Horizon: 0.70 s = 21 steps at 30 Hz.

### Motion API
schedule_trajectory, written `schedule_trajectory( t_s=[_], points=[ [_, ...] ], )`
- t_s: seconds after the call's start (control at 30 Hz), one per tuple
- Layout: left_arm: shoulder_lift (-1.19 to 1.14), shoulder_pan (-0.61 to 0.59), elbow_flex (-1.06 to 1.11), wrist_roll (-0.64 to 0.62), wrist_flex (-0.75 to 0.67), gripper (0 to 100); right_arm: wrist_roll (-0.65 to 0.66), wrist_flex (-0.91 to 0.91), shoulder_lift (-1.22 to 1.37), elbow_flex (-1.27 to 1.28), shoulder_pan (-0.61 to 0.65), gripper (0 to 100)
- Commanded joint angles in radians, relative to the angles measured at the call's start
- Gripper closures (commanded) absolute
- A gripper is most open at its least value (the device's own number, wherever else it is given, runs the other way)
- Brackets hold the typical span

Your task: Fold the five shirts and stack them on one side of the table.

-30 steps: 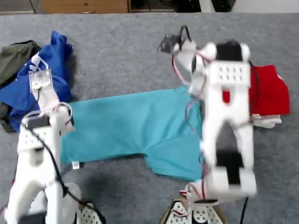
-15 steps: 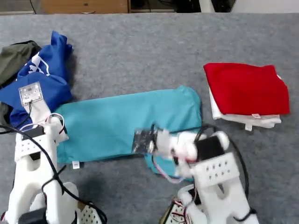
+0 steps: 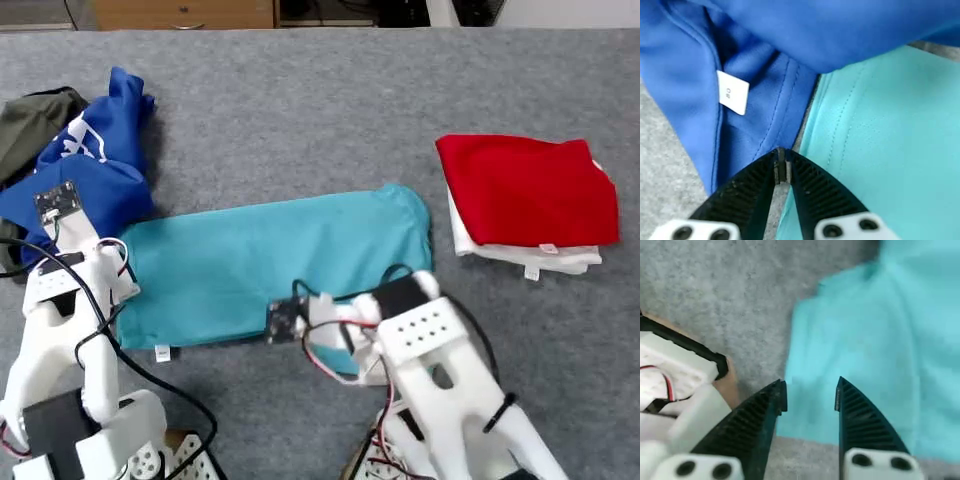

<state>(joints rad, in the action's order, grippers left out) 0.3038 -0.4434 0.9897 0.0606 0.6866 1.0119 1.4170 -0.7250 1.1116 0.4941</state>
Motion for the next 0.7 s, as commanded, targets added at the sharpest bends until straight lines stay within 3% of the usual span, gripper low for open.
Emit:
schedule_trajectory(
  t_s=[0.0,0.37,0.67],
  points=[
    [-0.001,-0.006,-0.046,-0.005,0.008,98,-0.028,-0.094,0.005,0.070,0.059,82.4],
    [-0.001,-0.003,-0.046,-0.005,0.008,98,-0.031,-0.351,0.010,0.225,0.059,82.4],
    [-0.001,0.021,-0.040,0.000,0.009,98,-0.026,-0.377,0.012,0.232,0.062,82.4]
  ],
)
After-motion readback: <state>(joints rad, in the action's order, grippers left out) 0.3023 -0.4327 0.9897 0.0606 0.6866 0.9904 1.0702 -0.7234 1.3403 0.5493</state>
